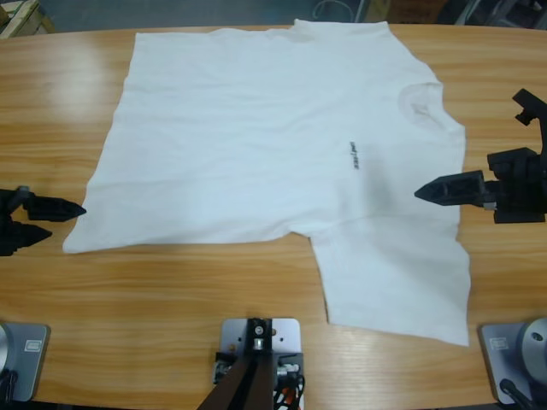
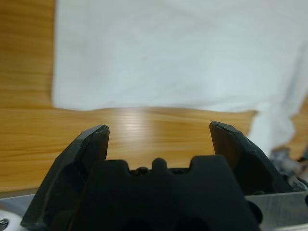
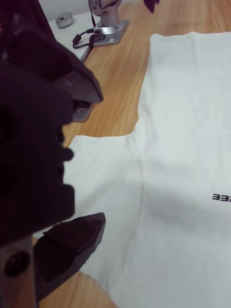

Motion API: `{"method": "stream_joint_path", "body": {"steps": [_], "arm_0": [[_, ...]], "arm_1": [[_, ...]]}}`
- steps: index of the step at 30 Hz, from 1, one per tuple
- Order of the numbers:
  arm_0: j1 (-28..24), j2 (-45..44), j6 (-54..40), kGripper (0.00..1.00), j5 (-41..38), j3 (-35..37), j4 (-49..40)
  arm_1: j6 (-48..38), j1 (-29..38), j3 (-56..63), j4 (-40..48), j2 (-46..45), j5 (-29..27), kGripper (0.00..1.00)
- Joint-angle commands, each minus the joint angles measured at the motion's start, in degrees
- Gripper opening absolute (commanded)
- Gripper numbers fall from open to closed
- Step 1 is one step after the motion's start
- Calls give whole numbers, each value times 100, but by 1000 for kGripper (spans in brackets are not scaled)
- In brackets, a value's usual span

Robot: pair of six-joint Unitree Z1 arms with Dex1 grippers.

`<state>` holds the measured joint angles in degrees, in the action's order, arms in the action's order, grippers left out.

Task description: Fold clothes

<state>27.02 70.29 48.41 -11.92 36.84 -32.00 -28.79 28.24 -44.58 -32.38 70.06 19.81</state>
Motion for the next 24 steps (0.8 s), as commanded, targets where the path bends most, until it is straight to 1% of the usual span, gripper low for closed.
{"method": "stream_joint_path", "body": {"steps": [1, 5, 10, 24], "arm_0": [[279, 1330, 119, 812, 71, -256, 132], [295, 1247, 379, 812, 296, -318, 118], [286, 1061, 597, 812, 616, -309, -5], [344, 2015, 652, 807, 778, -52, 9]], "arm_1": [[195, -206, -420, -401, -52, -72, 931], [462, -475, -554, -533, 141, -40, 936], [626, -596, -501, -533, 375, -38, 941], [1049, -1143, -447, -656, 297, 51, 941]]}}
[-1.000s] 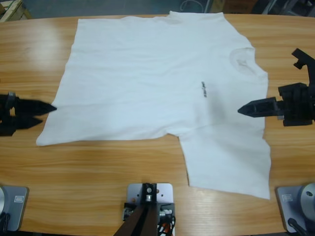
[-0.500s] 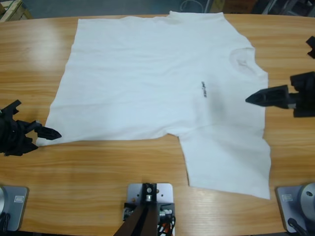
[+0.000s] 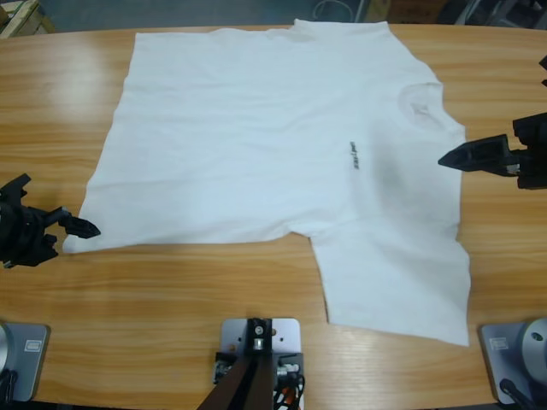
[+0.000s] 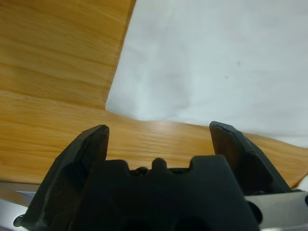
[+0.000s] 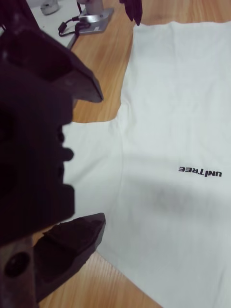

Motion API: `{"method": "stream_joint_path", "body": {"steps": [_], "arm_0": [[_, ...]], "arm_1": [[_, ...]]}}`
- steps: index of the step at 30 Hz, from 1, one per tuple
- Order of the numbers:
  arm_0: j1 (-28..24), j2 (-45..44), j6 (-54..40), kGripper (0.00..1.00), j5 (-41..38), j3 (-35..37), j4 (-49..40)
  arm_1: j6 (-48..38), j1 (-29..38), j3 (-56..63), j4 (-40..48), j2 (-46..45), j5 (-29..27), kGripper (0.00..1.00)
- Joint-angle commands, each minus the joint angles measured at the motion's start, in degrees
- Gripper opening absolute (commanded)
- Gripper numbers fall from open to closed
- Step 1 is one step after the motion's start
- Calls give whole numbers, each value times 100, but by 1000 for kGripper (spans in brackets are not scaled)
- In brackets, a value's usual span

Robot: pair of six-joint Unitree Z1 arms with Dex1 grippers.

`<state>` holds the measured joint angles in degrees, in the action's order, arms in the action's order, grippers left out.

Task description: Fold clothes

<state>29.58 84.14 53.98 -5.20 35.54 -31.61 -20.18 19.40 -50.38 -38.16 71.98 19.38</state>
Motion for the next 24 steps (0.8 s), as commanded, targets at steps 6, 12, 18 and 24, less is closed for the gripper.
{"method": "stream_joint_path", "body": {"steps": [6, 12, 18, 24], "arm_0": [[91, 980, 106, 721, 150, 177, -29], [92, 966, 95, 242, 164, 267, -29], [92, 885, 51, 0, 229, 325, -29], [103, 630, -28, 0, 228, 339, -19]], "arm_1": [[260, -375, 143, -87, 89, 136, 941], [303, -405, 143, -83, 100, 136, 941], [313, -410, 160, -96, 44, 153, 940], [313, -466, 169, -96, 3, 150, 853]]}}
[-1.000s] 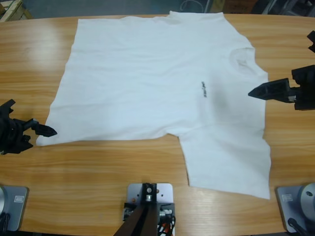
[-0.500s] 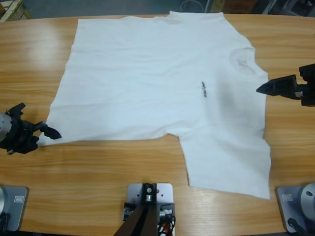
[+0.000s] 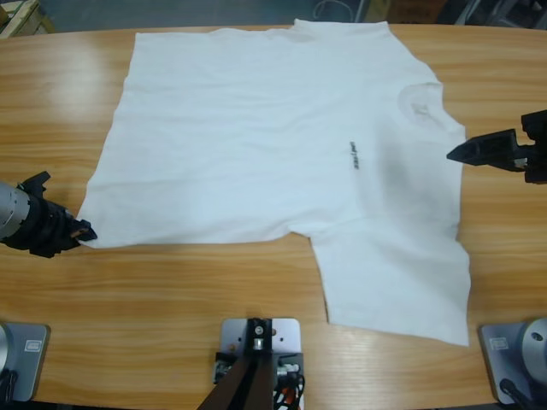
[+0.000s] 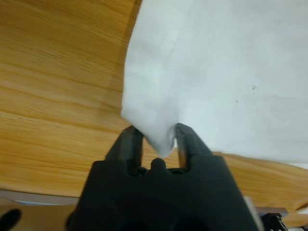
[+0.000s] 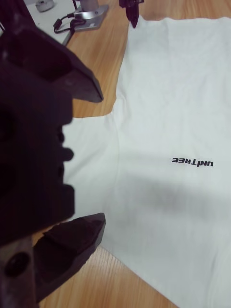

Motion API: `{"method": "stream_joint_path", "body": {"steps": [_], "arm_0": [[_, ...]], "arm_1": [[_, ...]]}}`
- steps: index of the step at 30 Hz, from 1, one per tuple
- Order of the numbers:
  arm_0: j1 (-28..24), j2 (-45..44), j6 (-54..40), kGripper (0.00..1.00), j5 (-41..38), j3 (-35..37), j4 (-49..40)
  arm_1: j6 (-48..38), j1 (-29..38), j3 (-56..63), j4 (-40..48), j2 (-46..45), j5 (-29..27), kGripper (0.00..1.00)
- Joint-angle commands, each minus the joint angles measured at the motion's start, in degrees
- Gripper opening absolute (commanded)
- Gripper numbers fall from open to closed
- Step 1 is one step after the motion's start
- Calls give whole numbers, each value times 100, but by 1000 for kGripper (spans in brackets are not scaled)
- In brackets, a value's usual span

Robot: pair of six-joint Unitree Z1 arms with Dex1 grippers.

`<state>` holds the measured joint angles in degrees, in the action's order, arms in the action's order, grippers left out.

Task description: Fold clothes

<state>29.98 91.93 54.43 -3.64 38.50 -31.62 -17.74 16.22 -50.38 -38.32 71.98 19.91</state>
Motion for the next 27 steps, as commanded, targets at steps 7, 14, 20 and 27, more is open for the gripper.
{"method": "stream_joint_path", "body": {"steps": [7, 14, 20, 27], "arm_0": [[96, -655, -205, 0, 56, 130, 20], [96, -958, -287, 0, 58, 167, 112], [96, -993, -315, 0, 58, 158, 112], [96, -949, -380, 0, 60, 176, 173]], "arm_1": [[-338, -760, 155, -81, 172, 512, 853], [-1015, -1235, 608, 237, 1180, 1338, 853], [-2102, -1244, 1933, 900, -397, 1008, 860], [-2462, -339, 2482, 1204, -670, 531, 850]]}}
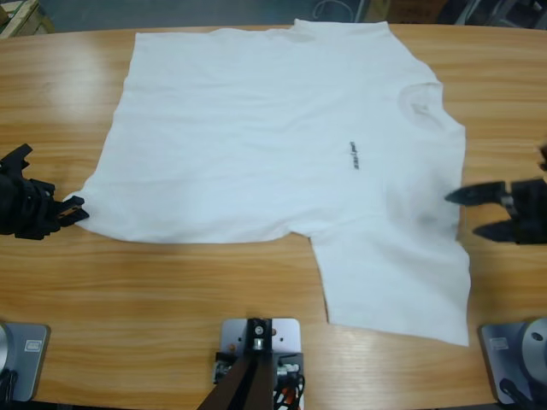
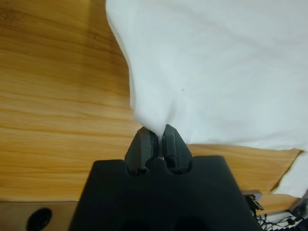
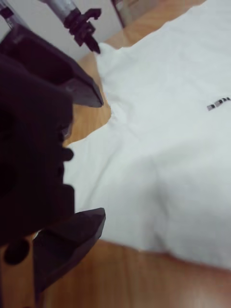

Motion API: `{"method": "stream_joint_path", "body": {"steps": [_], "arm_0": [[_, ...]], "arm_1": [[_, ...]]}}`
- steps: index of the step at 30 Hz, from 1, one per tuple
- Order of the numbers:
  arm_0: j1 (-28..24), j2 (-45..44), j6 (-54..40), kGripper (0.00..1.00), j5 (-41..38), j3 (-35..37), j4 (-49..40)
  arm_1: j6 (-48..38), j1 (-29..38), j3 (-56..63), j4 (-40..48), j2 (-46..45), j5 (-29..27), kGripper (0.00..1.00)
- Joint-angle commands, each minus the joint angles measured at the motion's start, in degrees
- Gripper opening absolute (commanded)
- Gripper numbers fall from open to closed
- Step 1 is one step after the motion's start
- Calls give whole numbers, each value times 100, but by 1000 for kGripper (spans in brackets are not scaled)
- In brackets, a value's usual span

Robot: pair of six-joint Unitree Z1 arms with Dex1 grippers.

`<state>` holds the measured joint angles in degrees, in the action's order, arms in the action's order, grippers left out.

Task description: Fold clothes

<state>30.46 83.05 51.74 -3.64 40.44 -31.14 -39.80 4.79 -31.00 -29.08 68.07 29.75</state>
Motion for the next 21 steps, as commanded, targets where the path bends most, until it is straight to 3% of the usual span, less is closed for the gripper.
{"method": "stream_joint_path", "body": {"steps": [1, 7, 10, 14, 21], "arm_0": [[47, -61, -118, 0, 58, -18, 126], [47, -91, -122, 0, 65, -46, 126], [47, -105, -155, 0, 74, -87, 126], [47, -129, -155, 0, 74, -147, 122], [47, -114, -155, 0, 65, -143, 126]], "arm_1": [[-251, 952, 551, 402, -34, -449, 849], [-80, 1373, 514, 720, 1042, -246, 852], [-444, 1952, 519, 676, 1022, -717, 853], [-1502, 2620, 635, 275, -66, -1863, 853], [-1704, 3063, 621, 196, 305, -1872, 858]]}}
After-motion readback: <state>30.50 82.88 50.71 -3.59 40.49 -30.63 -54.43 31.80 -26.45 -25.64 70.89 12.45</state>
